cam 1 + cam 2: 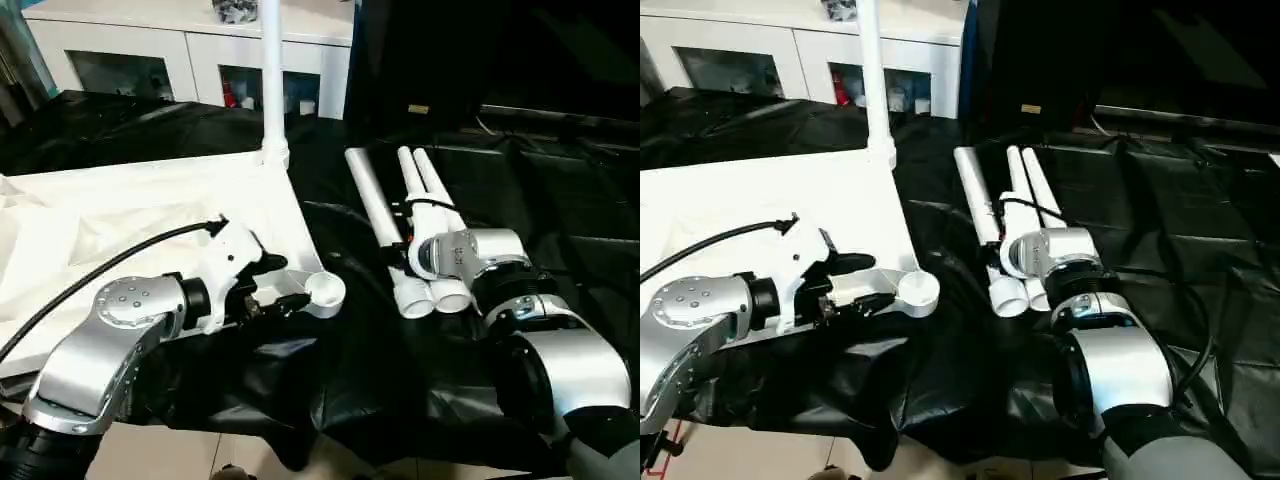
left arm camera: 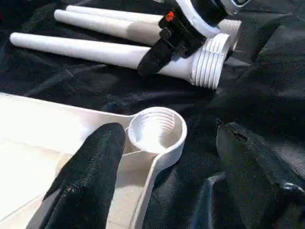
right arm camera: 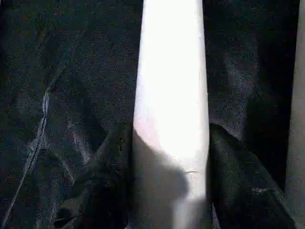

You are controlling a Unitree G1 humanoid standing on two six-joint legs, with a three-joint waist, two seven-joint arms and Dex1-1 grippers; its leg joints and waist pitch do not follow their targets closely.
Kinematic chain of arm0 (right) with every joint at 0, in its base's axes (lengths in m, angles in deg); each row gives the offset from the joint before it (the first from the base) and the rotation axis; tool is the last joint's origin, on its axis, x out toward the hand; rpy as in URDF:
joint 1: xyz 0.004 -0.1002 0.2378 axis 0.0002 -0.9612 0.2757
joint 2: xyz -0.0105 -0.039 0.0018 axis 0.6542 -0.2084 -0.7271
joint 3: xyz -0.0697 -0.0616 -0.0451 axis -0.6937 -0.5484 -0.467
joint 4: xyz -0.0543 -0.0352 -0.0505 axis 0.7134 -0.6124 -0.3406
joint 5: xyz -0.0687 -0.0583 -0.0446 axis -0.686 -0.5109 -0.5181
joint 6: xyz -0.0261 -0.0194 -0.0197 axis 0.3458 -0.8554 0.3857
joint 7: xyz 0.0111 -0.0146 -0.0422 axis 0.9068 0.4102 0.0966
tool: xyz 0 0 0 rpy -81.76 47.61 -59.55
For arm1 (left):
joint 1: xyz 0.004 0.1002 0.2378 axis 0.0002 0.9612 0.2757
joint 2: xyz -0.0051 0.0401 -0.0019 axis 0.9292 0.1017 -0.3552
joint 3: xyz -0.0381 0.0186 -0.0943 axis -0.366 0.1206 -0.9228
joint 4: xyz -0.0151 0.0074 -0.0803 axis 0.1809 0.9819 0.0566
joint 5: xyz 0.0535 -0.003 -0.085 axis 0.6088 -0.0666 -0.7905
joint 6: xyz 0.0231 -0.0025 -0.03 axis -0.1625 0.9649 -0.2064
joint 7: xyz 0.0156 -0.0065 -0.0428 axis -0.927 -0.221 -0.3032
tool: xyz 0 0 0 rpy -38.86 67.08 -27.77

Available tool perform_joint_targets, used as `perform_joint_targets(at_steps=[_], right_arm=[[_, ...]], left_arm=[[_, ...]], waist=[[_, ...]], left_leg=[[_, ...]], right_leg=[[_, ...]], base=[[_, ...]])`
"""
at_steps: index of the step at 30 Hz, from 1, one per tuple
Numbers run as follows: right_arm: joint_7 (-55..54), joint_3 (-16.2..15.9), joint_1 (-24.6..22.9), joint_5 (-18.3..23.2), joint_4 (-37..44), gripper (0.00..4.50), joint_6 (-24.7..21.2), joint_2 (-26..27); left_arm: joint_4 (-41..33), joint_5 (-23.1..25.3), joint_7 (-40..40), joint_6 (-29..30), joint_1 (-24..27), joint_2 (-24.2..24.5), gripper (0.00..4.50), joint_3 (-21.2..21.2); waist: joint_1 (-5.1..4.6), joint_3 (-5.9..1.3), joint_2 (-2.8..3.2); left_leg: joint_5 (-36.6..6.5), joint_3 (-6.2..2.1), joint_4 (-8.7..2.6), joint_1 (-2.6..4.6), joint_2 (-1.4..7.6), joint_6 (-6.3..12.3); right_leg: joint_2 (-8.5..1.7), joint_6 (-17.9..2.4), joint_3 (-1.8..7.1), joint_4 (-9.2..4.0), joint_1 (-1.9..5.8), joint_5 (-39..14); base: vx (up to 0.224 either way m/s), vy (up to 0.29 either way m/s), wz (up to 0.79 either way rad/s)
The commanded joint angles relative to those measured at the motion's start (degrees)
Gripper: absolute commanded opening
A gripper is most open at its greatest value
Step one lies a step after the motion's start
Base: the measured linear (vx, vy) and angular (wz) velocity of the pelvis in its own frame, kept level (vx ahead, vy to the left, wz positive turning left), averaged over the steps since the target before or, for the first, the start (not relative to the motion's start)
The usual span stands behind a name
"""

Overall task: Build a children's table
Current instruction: Pick table leg

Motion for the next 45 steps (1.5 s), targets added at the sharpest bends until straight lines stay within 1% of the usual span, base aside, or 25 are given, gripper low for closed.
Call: perform_joint_targets(at_steps=[1, 5, 6, 7, 8, 9, 10, 11, 13, 14, 16, 19, 20, 22, 23, 24, 25, 27, 28, 31, 32, 33, 36, 40, 45], right_arm=[[-1.13, 1.7, 1.42, 0.88, -1.4, 1.89, 0.88, -1.02], [-1.21, 3.77, 1.67, 2.61, -0.92, 1.85, 1.39, -1.33], [-0.73, 4.28, 1.7, 3.19, -0.47, 1.84, 1.76, -1.36], [0.59, 5.19, 1.58, 4.4, 0.74, 1.84, 3.03, -1.24], [2.57, 6.6, 1.29, 6.26, 2.59, 1.84, 4.74, -0.96], [3.23, 7.12, 1.13, 6.99, 3.36, 1.84, 5.3, -0.76], [5.22, 8.28, 0.56, 8.67, 5.19, 1.84, 7.1, -0.43], [6.49, 8.98, 0.17, 9.7, 6.37, 1.84, 8.28, -0.2], [8.22, 10.23, -0.4, 11.46, 7.97, 1.84, 8.76, 0.04], [10.89, 12.53, -1.78, 14.84, 11.32, 1.84, 8.92, 0.81], [13.33, 13.43, -3.82, 16.92, 15.2, 1.84, 9.92, 1.6], [17.09, 13.52, -6.85, 19.59, 20.7, 1.84, 7.92, 2.08], [18.72, 13.62, -8.04, 21.25, 23.11, 1.84, 6.39, 2.14], [20.15, 13.52, -9.04, 22.51, 25.54, 1.84, 5.73, 2.31], [22.06, 15.08, -10.53, 26.66, 30.31, 1.84, 3.2, 2.79], [23.5, 15.22, -11.25, 28.28, 32.6, 1.84, 2.22, 2.79], [24.49, 14.63, -12.33, 28.84, 35.51, 1.84, 2.96, 3.0], [26.5, 12.98, -13.87, 30.4, 39.53, 1.84, 0.24, 2.69], [27.14, 12.12, -14.51, 30.56, 40.72, 1.84, -0.24, 2.55], [30.95, 9.24, -16.82, 30.96, 44.97, 1.84, 0.6, 2.32], [32.27, 8.66, -17.48, 31.58, 46.26, 1.84, 0.36, 2.27], [33.45, 8.09, -18.03, 32.21, 47.34, 1.84, -0.22, 2.15], [35.27, 6.02, -19.66, 32.71, 50.3, 1.84, -1.58, 1.67], [34.85, 4.07, -20.73, 31.9, 51.84, 1.84, -1.62, 1.62], [34.27, 1.53, -21.84, 30.19, 52.94, 1.84, -0.57, 1.57]], left_arm=[[-0.98, -1.17, 0.96, -0.1, -0.31, 0.65, 3.46, 0.38], [-1.01, -2.44, 1.22, -0.25, -0.33, 0.22, 3.46, -0.55], [-0.79, -2.74, 1.1, -0.43, -0.54, -0.16, 3.46, -0.84], [-0.28, -3.06, 0.68, -0.9, -0.96, -0.85, 3.46, -1.33], [0.62, -3.29, -0.23, -1.46, -1.7, -2.01, 3.46, -1.97], [0.95, -3.37, -0.56, -1.69, -1.93, -2.39, 3.46, -2.28], [2.36, -2.45, -2.21, -2.58, -3.12, -3.5, 3.46, -2.41], [3.29, -1.78, -3.32, -3.21, -3.9, -4.17, 3.46, -2.44], [4.86, -1.39, -5.87, -3.22, -5.36, -6.19, 3.46, -3.05], [7.57, -1.13, -10.0, -3.51, -7.89, -9.54, 3.46, -4.17], [10.38, -1.04, -14.34, -4.32, -10.42, -12.96, 3.46, -5.61], [14.26, -1.98, -19.15, -5.57, -14.11, -17.34, 3.46, -8.43], [15.65, -2.68, -20.04, -6.33, -15.51, -18.7, 3.46, -9.26], [16.4, -3.75, -20.16, -6.27, -16.54, -19.57, 3.46, -9.9], [17.75, -5.4, -20.73, -6.98, -18.48, -21.38, 3.46, -10.88], [18.26, -6.33, -20.48, -7.7, -19.26, -22.28, 3.46, -11.27], [18.71, -8.26, -20.62, -6.81, -20.36, -23.78, 3.46, -12.51], [20.29, -12.75, -22.84, -2.9, -22.95, -26.92, 3.46, -16.26], [21.54, -13.35, -25.17, -2.18, -24.08, -27.91, 3.46, -17.75], [23.51, -16.86, -26.67, -1.0, -26.27, -29.96, 3.46, -20.41], [23.58, -17.64, -26.75, -0.52, -26.6, -30.41, 3.46, -20.77], [23.27, -18.62, -26.54, -0.01, -26.83, -30.92, 3.46, -20.93], [22.33, -21.15, -26.36, 1.76, -27.3, -32.18, 3.46, -21.07], [20.78, -25.9, -26.73, 5.28, -27.5, -34.03, 3.46, -22.24], [18.48, -29.66, -25.51, 9.71, -26.73, -34.19, 3.46, -21.45]], waist=[[0.09, -3.98, 0.23], [0.09, -4.01, 0.47], [0.19, -4.12, 0.72], [0.12, -4.09, 0.62], [0.15, -4.14, 1.03], [0.11, -4.1, 0.86], [0.22, -4.1, 1.54], [0.24, -4.2, 1.23], [0.33, -4.18, 1.15], [0.26, -4.11, 1.86], [0.69, -4.43, 1.78], [0.88, -4.6, 1.42], [1.06, -4.67, 0.99], [1.46, -4.77, 1.06], [1.52, -4.74, 0.69], [1.89, -4.71, 0.45], [2.0, -4.8, 0.4], [2.07, -4.65, 0.45], [2.16, -4.65, 0.43], [2.16, -4.43, 0.17], [2.42, -4.44, 0.21], [2.34, -4.49, 0.15], [2.4, -4.62, 0.31], [2.79, -4.48, 0.32], [3.06, -4.43, 0.38]], left_leg=[[-13.41, 0.16, -3.79, 0.49, 0.51, -2.74], [-13.66, 0.17, -3.72, 0.49, 0.45, -2.84], [-13.24, 0.14, -3.67, 0.48, 0.41, -2.82], [-13.41, 0.19, -3.67, 0.46, 0.43, -2.75], [-13.64, 0.13, -3.64, 0.42, 0.47, -2.59], [-13.91, 0.22, -3.65, 0.44, 0.48, -2.41], [-14.03, 0.12, -3.63, 0.5, 0.45, -2.39], [-14.15, 0.21, -3.53, 0.44, 0.37, -1.98], [-13.29, 0.1, -3.64, 0.44, 0.45, -1.62], [-14.16, 0.27, -3.45, 0.59, 0.35, -1.58], [-12.87, 0.09, -3.47, 0.56, 0.41, -1.05], [-10.5, 0.06, -3.51, 0.15, 0.4, -0.3], [-9.91, 0.15, -3.36, 0.29, 0.44, 0.01], [-8.45, 0.15, -3.36, 0.13, 0.38, 0.6], [-7.76, 0.15, -3.38, 0.05, 0.35, 0.89], [-7.74, 0.29, -3.31, 0.3, 0.39, 1.5], [-7.46, 0.23, -3.33, 0.26, 0.57, 1.6], [-7.13, 0.34, -3.25, 0.11, 0.47, 1.62], [-7.24, 0.28, -3.28, 0.11, 0.44, 1.62], [-8.52, 0.26, -3.31, -0.03, 0.23, 1.52], [-8.47, 0.24, -3.31, 0.1, 0.33, 1.7], [-7.74, 0.13, -3.38, -0.11, 0.37, 1.75], [-7.0, 0.1, -3.32, -0.04, 0.43, 1.69], [-7.48, 0.17, -3.34, 0.01, 0.48, 1.47], [-7.9, 0.09, -3.42, 0.02, 0.53, 0.98]], right_leg=[[-3.54, -8.0, 2.43, -4.29, 2.81, -18.28], [-3.42, -8.3, 2.39, -4.22, 2.79, -17.61], [-3.49, -8.48, 2.41, -4.07, 2.91, -16.79], [-3.43, -8.53, 2.41, -4.16, 2.86, -16.57], [-3.44, -8.8, 2.41, -4.1, 2.92, -15.82], [-3.38, -8.82, 2.4, -4.27, 2.89, -15.85], [-3.36, -9.16, 2.37, -4.17, 2.93, -15.25], [-3.3, -9.1, 2.38, -4.24, 3.1, -14.96], [-3.39, -9.49, 2.31, -4.23, 3.13, -14.89], [-3.09, -9.44, 2.37, -4.54, 3.08, -14.38], [-3.28, -9.8, 2.31, -4.34, 3.42, -13.16], [-3.24, -10.28, 2.19, -4.28, 3.8, -11.05], [-3.29, -10.36, 2.28, -4.38, 3.81, -10.36], [-3.35, -10.48, 2.27, -4.26, 3.98, -9.36], [-3.42, -10.53, 2.25, -4.17, 4.06, -9.4], [-3.47, -10.3, 2.33, -4.35, 3.88, -10.15], [-3.63, -10.43, 2.31, -4.22, 3.94, -9.99], [-3.47, -10.6, 2.27, -4.28, 3.86, -10.12], [-3.54, -10.57, 2.22, -4.37, 3.9, -10.58], [-3.65, -8.72, 2.11, -5.08, 4.0, -15.01], [-3.77, -8.03, 2.13, -5.21, 3.93, -16.11], [-3.69, -7.88, 2.08, -5.12, 3.95, -15.92], [-3.58, -8.4, 2.05, -4.94, 3.87, -14.41], [-3.64, -8.91, 2.08, -5.0, 3.78, -14.5], [-3.69, -7.82, 2.11, -5.15, 3.72, -15.54]], base=[[0.0, 0.0, 0.0], [0.0, 0.0, 0.0], [0.0, 0.0, 0.0], [0.0, 0.0, 0.0], [0.0, 0.0, 0.0], [0.0, 0.0, 0.0], [0.0, 0.0, 0.0], [0.0, 0.0, 0.0], [0.0, 0.0, 0.0], [0.0, 0.0, 0.0], [0.0, 0.0, 0.0], [0.0, 0.0, 0.0], [0.0, 0.0, 0.0], [0.0, 0.0, 0.0], [0.0, 0.0, 0.0], [0.0, 0.0, 0.0], [0.0, 0.0, 0.0], [0.0, 0.0, 0.0], [0.0, 0.0, 0.0], [0.0, 0.0, 0.0], [0.0, 0.0, 0.0], [0.0, 0.0, 0.0], [0.0, 0.0, 0.0], [0.0, 0.0, 0.0], [0.0, 0.0, 0.0]])
